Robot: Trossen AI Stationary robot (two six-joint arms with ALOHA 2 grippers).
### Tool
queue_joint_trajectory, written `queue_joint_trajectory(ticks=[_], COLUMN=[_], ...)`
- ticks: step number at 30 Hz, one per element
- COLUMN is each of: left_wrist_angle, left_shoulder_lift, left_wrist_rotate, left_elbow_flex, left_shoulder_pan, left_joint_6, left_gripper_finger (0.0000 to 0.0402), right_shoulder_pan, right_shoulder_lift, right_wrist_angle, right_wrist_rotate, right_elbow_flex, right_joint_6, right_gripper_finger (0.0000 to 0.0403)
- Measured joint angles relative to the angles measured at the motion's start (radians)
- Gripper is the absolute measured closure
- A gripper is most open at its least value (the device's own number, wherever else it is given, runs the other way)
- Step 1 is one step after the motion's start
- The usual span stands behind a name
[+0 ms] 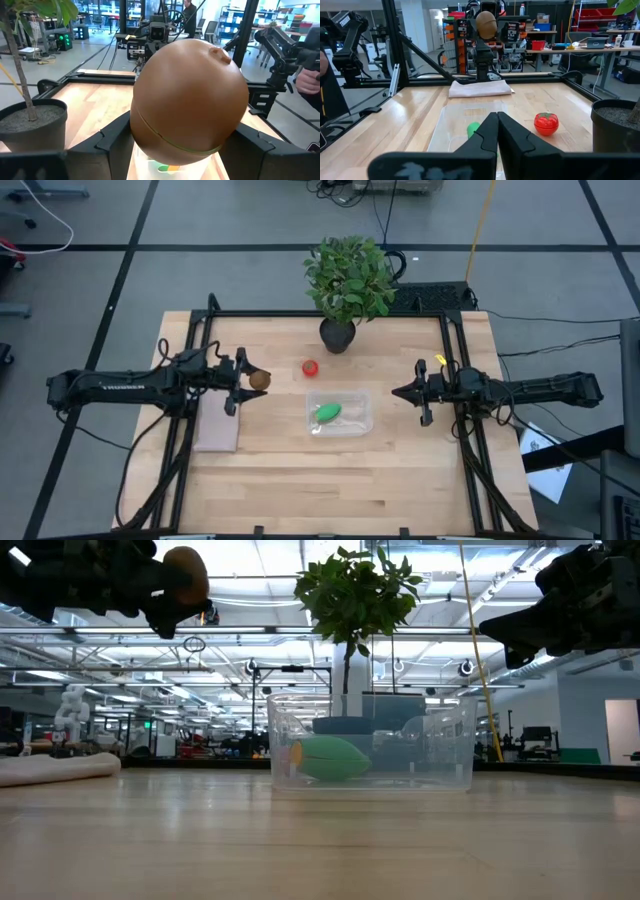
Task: Pick and placing Produce into tupperware
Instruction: Put the brown kiwi into the transparent bin
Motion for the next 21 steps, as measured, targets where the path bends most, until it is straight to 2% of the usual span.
queue_joint_trajectory(ticks=[9,14,21], left_wrist_angle=[0.000,-0.002,-0.004], left_shoulder_lift=[0.000,0.002,0.032], left_wrist_rotate=[-0.001,-0.052,-0.053], left_elbow_flex=[0.000,0.003,0.065], left_shoulder_pan=[0.000,0.000,0.000], left_joint_6=[-0.010,-0.047,-0.059], left_gripper_finger=[0.0160,0.0160,0.0161], right_shoulder_pan=[0.000,0.000,0.000], right_shoulder_lift=[0.000,0.000,0.000], right_wrist_angle=[0.000,0.000,0.004], right_wrist_rotate=[0.000,0.000,0.000], right_elbow_flex=[0.000,0.000,0.000], right_joint_6=[0.000,0.000,0.000], right_gripper_finger=[0.0403,0.0403,0.0403])
